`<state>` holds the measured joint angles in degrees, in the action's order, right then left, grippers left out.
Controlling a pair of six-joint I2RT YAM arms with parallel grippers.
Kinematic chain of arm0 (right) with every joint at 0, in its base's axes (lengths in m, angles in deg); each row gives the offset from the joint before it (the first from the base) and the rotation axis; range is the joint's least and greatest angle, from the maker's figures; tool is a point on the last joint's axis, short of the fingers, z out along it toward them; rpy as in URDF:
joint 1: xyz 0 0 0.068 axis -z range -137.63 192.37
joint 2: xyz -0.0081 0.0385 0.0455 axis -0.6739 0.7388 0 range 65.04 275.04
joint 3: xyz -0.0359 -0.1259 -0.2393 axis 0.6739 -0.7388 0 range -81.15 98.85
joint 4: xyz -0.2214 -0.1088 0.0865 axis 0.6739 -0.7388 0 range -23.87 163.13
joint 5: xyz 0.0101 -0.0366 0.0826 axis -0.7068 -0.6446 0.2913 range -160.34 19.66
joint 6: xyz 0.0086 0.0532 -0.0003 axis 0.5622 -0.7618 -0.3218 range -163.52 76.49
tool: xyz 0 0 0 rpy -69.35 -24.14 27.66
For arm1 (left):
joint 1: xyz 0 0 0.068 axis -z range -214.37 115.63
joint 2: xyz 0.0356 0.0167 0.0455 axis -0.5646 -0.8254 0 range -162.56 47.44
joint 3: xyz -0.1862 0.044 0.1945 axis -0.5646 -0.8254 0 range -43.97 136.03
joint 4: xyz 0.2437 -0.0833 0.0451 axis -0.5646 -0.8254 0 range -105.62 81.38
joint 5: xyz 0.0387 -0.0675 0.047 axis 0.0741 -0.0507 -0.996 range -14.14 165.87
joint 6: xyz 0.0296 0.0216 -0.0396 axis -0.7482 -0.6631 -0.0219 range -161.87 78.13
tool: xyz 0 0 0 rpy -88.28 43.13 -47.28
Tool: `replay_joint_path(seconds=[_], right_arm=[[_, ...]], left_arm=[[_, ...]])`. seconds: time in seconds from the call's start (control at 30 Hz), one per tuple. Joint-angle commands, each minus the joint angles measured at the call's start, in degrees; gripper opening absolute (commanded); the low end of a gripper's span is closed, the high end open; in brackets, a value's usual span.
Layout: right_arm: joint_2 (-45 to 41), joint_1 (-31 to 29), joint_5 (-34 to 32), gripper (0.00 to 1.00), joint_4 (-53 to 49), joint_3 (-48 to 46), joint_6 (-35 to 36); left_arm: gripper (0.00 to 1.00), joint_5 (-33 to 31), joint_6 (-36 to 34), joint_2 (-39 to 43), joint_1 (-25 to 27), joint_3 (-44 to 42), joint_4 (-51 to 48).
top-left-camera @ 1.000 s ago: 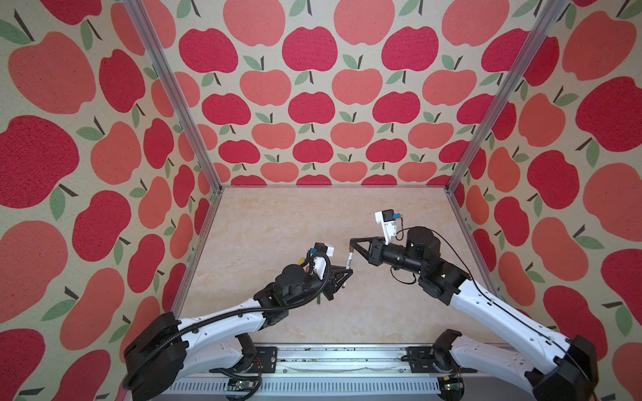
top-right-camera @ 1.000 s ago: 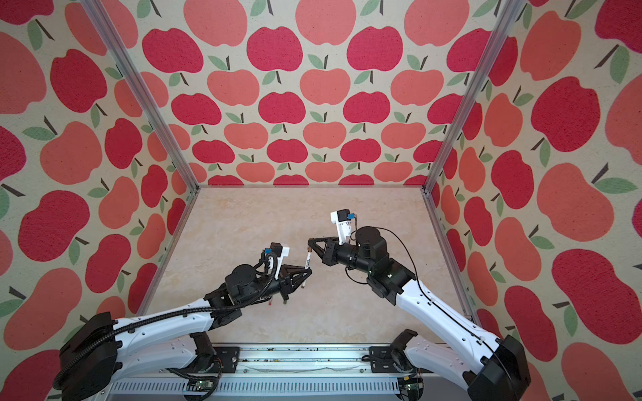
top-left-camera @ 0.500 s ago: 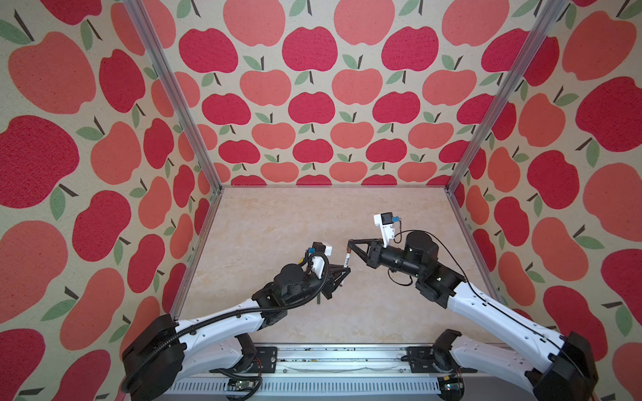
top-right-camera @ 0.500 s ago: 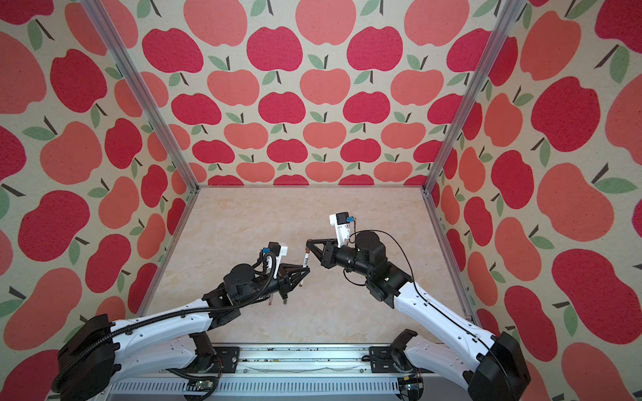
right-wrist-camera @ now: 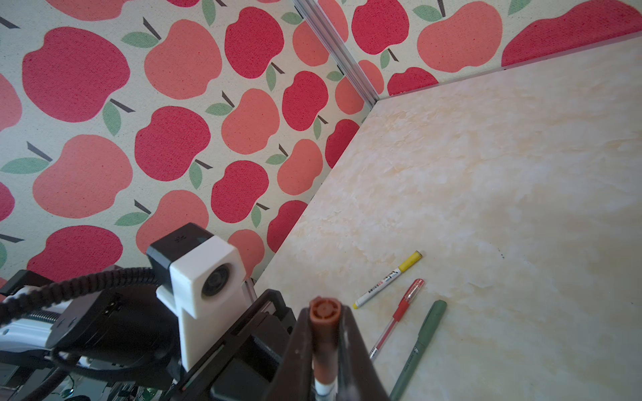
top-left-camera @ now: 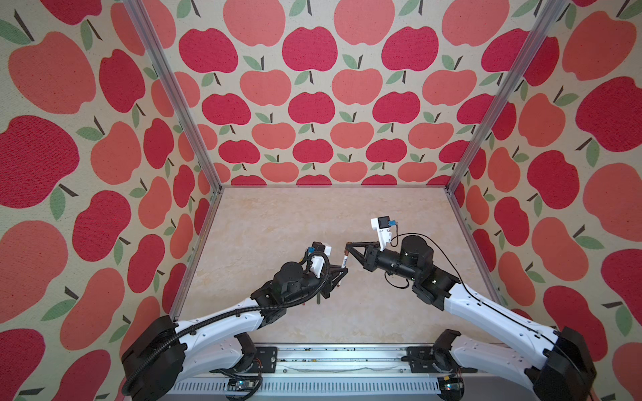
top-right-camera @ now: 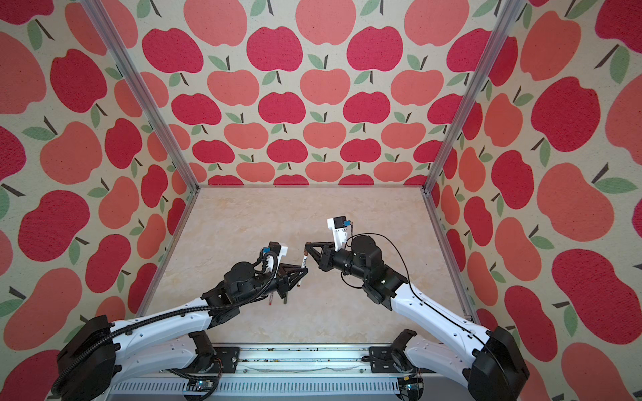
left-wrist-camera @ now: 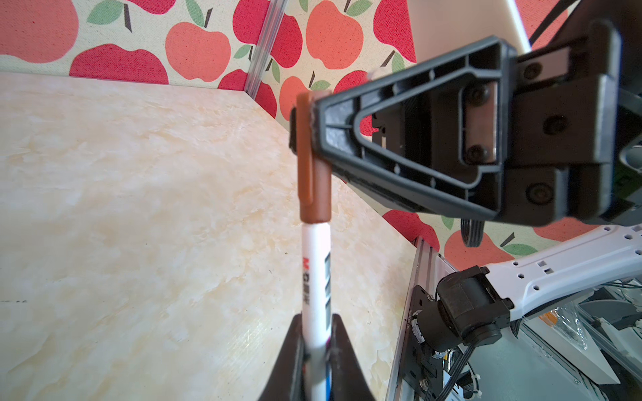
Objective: Insert the pens into the pen caps
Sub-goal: 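Push the brown cap down onto the marker tip with the right gripper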
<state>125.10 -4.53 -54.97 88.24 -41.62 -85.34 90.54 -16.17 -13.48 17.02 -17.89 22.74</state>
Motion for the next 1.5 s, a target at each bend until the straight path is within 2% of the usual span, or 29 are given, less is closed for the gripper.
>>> replay_joint_path(seconds=[0.0, 0.23, 0.6, 1.03, 1.47], right_arm=[[2.43, -2.81, 4.46, 0.05, -10.74, -4.14, 0.85], [3.53, -5.12, 3.46, 0.05, -10.64, -5.59, 0.22], [6.42, -8.34, 3.43, 0.05, -9.31, -6.35, 0.0], [7.98, -9.26, 4.08, 0.04, -10.71, -6.19, 0.11], [8.63, -9.69, 3.7, 0.05, -12.26, -4.84, 0.95]], left_arm=[[0.0, -0.31, -3.21, 3.36, -1.38, 5.0, 10.5], [0.0, 1.28, -4.77, 2.78, -2.25, 6.68, 10.08], [0.0, 4.4, -5.63, 0.1, -4.02, 5.95, 16.01], [0.0, 5.78, -6.6, 1.41, -7.86, 7.37, 15.32], [0.0, 6.5, -7.08, 1.41, -8.99, 7.69, 15.19]])
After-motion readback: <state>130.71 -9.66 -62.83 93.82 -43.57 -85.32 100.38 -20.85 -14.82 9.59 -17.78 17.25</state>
